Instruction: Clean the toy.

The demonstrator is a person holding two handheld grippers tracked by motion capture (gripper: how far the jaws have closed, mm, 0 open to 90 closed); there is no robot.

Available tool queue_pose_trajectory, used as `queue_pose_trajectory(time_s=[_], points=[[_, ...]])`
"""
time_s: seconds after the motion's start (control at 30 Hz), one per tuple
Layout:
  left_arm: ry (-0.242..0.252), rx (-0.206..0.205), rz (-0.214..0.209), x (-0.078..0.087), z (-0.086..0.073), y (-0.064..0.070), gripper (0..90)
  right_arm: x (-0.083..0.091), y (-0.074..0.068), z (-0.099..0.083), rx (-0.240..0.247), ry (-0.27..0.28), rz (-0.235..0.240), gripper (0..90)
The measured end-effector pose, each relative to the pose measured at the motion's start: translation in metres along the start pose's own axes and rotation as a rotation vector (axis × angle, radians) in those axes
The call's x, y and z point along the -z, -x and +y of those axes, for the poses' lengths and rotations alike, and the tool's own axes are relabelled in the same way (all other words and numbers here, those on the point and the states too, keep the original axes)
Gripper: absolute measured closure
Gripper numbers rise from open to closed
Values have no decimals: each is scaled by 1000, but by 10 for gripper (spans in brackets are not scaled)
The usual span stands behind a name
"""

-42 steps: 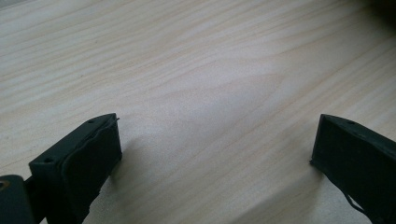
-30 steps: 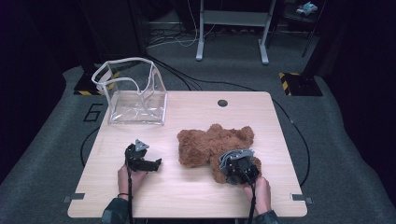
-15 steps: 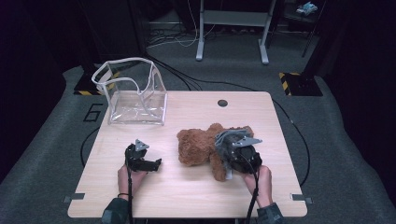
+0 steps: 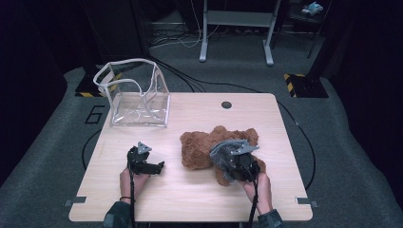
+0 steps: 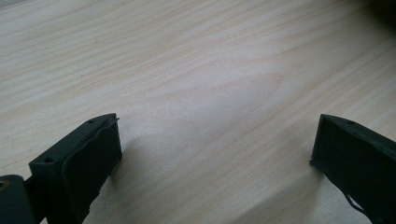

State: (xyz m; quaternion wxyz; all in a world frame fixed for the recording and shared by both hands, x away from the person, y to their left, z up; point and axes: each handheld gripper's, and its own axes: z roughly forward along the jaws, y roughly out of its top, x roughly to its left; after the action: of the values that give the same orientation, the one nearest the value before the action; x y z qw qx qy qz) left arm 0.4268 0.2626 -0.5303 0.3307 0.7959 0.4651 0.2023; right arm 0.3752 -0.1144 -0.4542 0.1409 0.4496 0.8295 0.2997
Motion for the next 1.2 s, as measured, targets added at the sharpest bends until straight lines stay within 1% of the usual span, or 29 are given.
queue_pose_trajectory(time_s=[0.13,0.27,0.3,0.37,0.43,0.5,0.6,0.63,0.67,0.77,0.8,0.83,0.87,0.9,0.97,1.03,1.07,1.1,1.17,1.2], points=[[-1,-1,0,0,0,0,13,-1,-4,-12,-5,-10,30,690],[-1,-1,0,0,0,0,13,-3,-9,-23,-3,-47,50,690],[0,0,0,0,0,0,13,-4,-9,-26,4,-61,47,690],[0,0,0,0,0,0,13,-5,-10,-31,0,-84,56,690],[1,0,0,0,0,0,13,-3,-9,-35,0,-89,51,690],[0,0,0,0,0,0,13,1,-7,-34,0,-82,39,689],[-1,-2,0,0,0,0,13,11,-7,-27,1,-51,28,688],[0,0,0,0,0,0,13,13,-7,-23,7,-31,25,688],[0,-1,0,0,0,0,13,15,-9,-17,13,-11,10,687],[-1,-1,0,0,0,0,13,21,-12,-2,28,11,1,687],[-1,-2,0,0,0,0,13,22,-13,4,45,24,-8,686],[-1,-1,0,0,0,0,13,23,-16,9,41,26,-14,686],[-1,-2,0,0,0,0,13,23,-17,16,61,40,-13,685],[-1,-1,0,0,0,0,13,22,-18,20,73,42,-14,682],[0,0,0,0,0,0,13,20,-23,30,87,50,-13,678],[1,0,0,0,0,0,13,16,-28,37,97,41,-11,678],[0,0,0,0,0,0,13,13,-30,39,90,31,-10,679],[0,0,0,0,0,0,13,9,-30,40,97,19,-9,680],[-1,-1,0,0,0,0,13,2,-30,39,104,0,-8,682],[-1,-1,0,0,0,0,13,-2,-31,36,93,-11,3,683]])
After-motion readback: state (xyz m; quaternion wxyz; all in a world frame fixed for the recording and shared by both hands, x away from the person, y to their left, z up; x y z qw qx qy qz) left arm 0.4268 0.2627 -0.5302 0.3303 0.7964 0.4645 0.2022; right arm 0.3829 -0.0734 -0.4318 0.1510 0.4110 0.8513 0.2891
